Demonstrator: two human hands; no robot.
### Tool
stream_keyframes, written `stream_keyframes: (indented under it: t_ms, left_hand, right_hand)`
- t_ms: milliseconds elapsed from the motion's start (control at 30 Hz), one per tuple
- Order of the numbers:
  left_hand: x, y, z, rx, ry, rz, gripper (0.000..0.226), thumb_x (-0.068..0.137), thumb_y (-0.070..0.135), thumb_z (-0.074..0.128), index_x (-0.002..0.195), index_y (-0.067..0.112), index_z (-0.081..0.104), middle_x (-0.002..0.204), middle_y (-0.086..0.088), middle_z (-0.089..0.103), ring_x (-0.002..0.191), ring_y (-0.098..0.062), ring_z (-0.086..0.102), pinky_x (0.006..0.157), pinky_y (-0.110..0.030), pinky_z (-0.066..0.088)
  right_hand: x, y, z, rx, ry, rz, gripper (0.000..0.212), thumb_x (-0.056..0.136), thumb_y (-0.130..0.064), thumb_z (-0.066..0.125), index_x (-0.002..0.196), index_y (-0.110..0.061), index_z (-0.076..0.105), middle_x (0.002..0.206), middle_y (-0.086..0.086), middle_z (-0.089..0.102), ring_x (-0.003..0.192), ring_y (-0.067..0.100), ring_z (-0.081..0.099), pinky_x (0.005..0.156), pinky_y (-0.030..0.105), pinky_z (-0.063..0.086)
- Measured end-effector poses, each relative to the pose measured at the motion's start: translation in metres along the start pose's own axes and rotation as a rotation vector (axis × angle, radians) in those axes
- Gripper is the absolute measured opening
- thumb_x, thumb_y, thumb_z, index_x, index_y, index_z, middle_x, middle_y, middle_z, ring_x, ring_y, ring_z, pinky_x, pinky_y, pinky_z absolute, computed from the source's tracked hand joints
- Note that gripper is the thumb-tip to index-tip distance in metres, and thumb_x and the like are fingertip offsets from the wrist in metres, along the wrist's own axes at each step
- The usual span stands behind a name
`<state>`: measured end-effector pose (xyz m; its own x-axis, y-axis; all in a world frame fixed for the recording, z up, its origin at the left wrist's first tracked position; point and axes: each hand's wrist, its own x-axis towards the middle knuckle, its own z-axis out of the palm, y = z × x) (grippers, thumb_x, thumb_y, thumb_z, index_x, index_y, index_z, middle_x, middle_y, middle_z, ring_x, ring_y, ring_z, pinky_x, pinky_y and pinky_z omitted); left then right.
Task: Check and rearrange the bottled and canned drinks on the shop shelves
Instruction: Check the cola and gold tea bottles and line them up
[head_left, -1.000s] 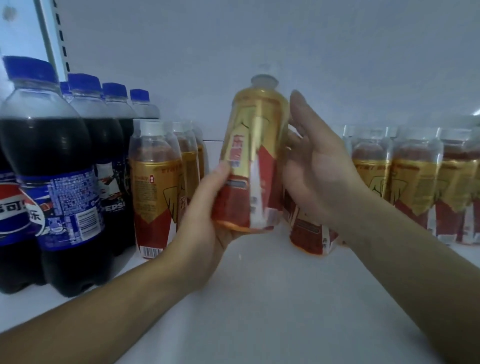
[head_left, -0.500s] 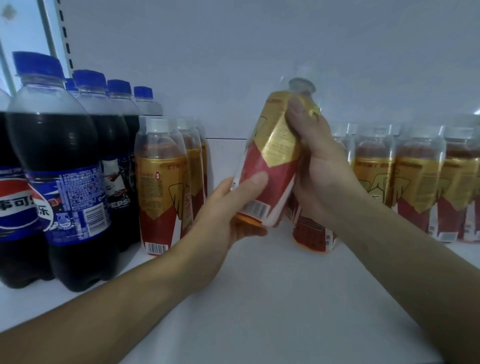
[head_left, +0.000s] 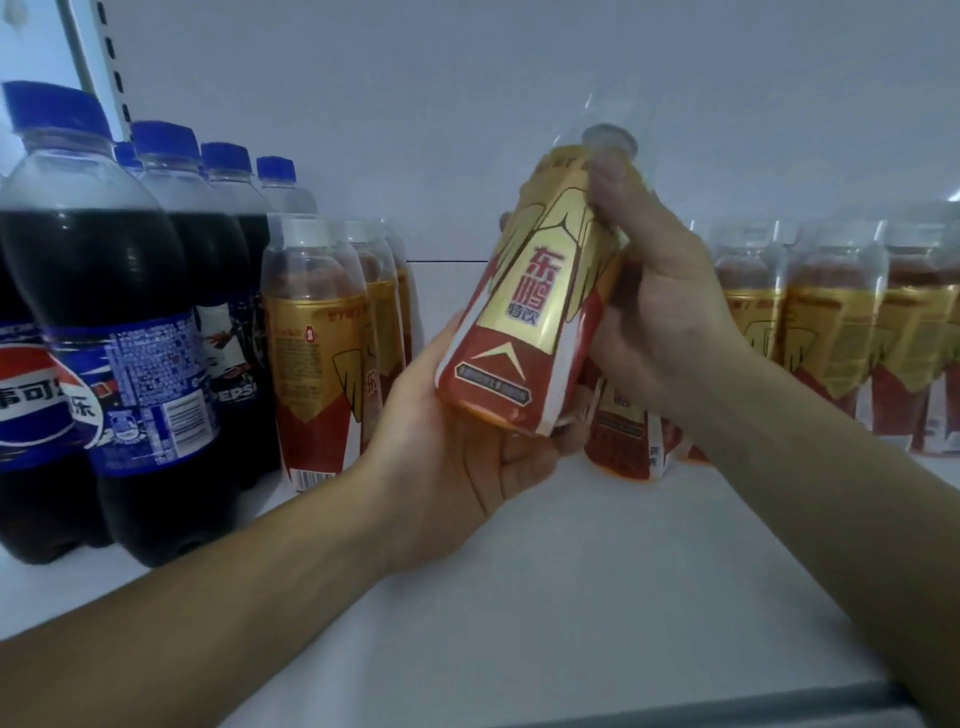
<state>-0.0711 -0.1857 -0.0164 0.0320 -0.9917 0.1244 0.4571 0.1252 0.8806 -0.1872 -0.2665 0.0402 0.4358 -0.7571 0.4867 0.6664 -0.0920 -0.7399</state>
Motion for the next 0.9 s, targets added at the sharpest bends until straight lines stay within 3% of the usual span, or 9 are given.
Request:
stream_keyframes:
  t_ms: [100,233,333,433,500,633,767,833,900]
  left_hand:
    - [0.003,-0.003,-0.003,0.033,0.023,0.002,0.065,0.097,0.064,0.032,0.106,0.015,0.074,0.099,-0.019,0.074,0.08,-0.031,0.074,0.065,-0.033,0.062]
    - [0.007,-0.003,-0.002,0.14,0.068,0.2,0.057,0.091,0.061,0.043,0.127,0.023,0.064,0.121,-0.006,0.072,0.117,-0.027,0.066,0.103,-0.051,0.049]
    - [0.002,-0.001,0.003,0.19,0.045,0.223,0.055,0.087,0.055,0.048,0.128,0.023,0.063,0.115,-0.005,0.074,0.105,-0.026,0.071,0.087,-0.045,0.058]
    - [-0.002,-0.002,0.007,0.116,-0.01,0.084,0.072,0.087,0.065,0.041,0.123,0.009,0.067,0.1,-0.017,0.073,0.079,-0.029,0.071,0.066,-0.035,0.06]
    - [-0.001,-0.003,0.006,0.148,-0.013,0.047,0.076,0.089,0.069,0.034,0.119,0.008,0.07,0.099,-0.02,0.072,0.078,-0.03,0.072,0.065,-0.032,0.06]
    - [0.003,-0.003,0.005,0.219,0.075,0.141,0.059,0.094,0.064,0.035,0.124,0.024,0.067,0.116,-0.004,0.074,0.106,-0.021,0.07,0.079,-0.034,0.059]
    - [0.006,-0.01,0.003,0.313,0.092,0.264,0.055,0.088,0.058,0.058,0.132,0.024,0.058,0.121,0.001,0.072,0.114,-0.019,0.067,0.099,-0.046,0.052]
    - [0.005,-0.011,0.001,0.32,0.095,0.248,0.054,0.086,0.056,0.063,0.128,0.023,0.061,0.116,-0.003,0.073,0.111,-0.023,0.069,0.093,-0.044,0.055]
    - [0.003,-0.009,0.0,0.266,0.067,0.198,0.057,0.082,0.063,0.053,0.116,0.022,0.071,0.108,-0.009,0.075,0.097,-0.031,0.073,0.069,-0.035,0.057]
  right_hand:
    - [-0.001,-0.001,0.001,-0.045,0.023,-0.003,0.054,0.08,-0.025,0.073,0.128,-0.013,0.051,0.114,0.019,0.066,0.096,0.033,0.069,0.089,0.055,0.059]
    - [-0.002,-0.002,0.002,-0.185,0.042,-0.097,0.05,0.086,-0.026,0.074,0.13,-0.019,0.05,0.093,0.002,0.07,0.081,0.019,0.074,0.073,0.039,0.06]
    - [-0.001,-0.001,0.003,-0.172,0.02,-0.094,0.062,0.084,-0.029,0.077,0.137,-0.021,0.046,0.106,0.007,0.068,0.089,0.023,0.073,0.078,0.044,0.06]
    - [0.001,0.004,0.002,-0.061,-0.024,-0.006,0.08,0.079,-0.031,0.08,0.146,-0.013,0.041,0.125,0.022,0.06,0.106,0.035,0.066,0.094,0.058,0.055]
    - [0.003,0.005,0.002,-0.045,-0.03,-0.004,0.08,0.078,-0.027,0.079,0.146,-0.009,0.041,0.127,0.026,0.058,0.108,0.038,0.063,0.096,0.059,0.054]
    - [0.0,0.001,-0.004,-0.263,-0.012,-0.157,0.08,0.084,-0.022,0.079,0.151,-0.025,0.034,0.122,0.007,0.065,0.096,0.022,0.073,0.082,0.042,0.06]
    - [-0.001,0.006,-0.008,-0.497,0.006,-0.271,0.092,0.079,-0.027,0.084,0.151,-0.035,0.028,0.13,0.0,0.061,0.106,0.013,0.071,0.09,0.039,0.06]
    - [0.004,0.008,-0.008,-0.413,-0.011,-0.199,0.09,0.079,-0.029,0.083,0.154,-0.027,0.032,0.128,0.003,0.065,0.104,0.015,0.072,0.089,0.038,0.059]
    - [0.007,0.005,-0.007,-0.245,-0.053,-0.088,0.074,0.085,-0.029,0.075,0.149,-0.017,0.041,0.112,0.003,0.071,0.092,0.016,0.074,0.079,0.035,0.059]
